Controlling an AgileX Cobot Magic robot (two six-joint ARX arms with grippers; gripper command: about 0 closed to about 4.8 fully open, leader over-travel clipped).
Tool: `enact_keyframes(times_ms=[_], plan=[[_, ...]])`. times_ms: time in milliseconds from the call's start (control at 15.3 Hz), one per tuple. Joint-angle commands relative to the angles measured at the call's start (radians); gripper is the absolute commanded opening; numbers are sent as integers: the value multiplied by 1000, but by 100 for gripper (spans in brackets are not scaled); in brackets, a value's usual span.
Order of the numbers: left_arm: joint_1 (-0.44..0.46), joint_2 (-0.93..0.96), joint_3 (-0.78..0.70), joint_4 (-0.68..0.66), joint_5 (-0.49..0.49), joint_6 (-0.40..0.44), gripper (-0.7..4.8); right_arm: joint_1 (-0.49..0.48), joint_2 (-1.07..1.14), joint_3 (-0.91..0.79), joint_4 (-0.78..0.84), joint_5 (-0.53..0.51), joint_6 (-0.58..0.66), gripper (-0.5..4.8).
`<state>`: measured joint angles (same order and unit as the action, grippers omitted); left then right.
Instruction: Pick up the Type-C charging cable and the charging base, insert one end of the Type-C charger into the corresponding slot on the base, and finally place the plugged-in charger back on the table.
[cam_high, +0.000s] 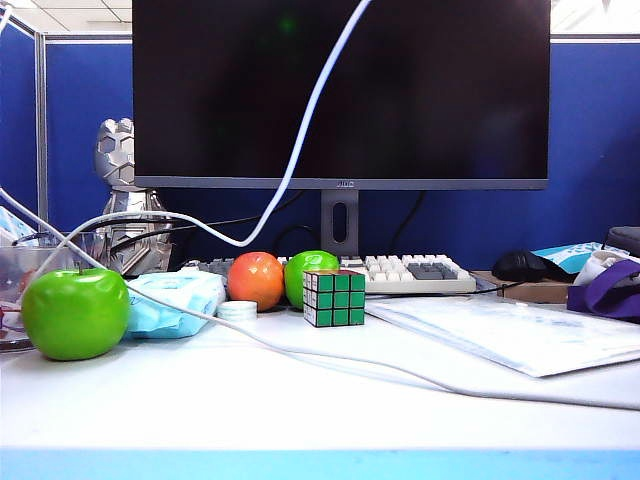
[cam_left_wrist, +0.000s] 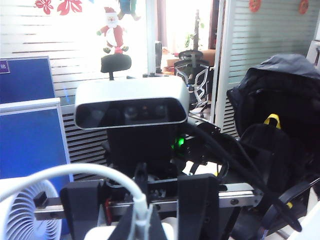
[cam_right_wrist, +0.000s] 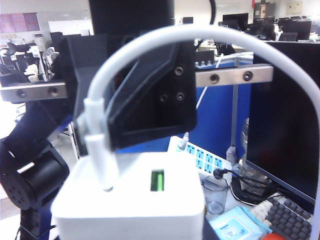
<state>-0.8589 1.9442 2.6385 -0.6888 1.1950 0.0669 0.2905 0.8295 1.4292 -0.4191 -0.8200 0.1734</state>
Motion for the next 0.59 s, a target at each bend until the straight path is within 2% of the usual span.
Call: enact_keyframes(times_ms=[65, 261, 587], plan=[[-6, 11, -13, -211, -15, 76, -6, -4, -6, 24, 192, 60, 20, -1], [-6, 11, -13, -310, -25, 148, -6, -4, -6, 24, 216, 60, 32, -1], [-7, 11, -13, -425, -63, 217, -6, -4, -6, 24, 271, 58, 63, -1]])
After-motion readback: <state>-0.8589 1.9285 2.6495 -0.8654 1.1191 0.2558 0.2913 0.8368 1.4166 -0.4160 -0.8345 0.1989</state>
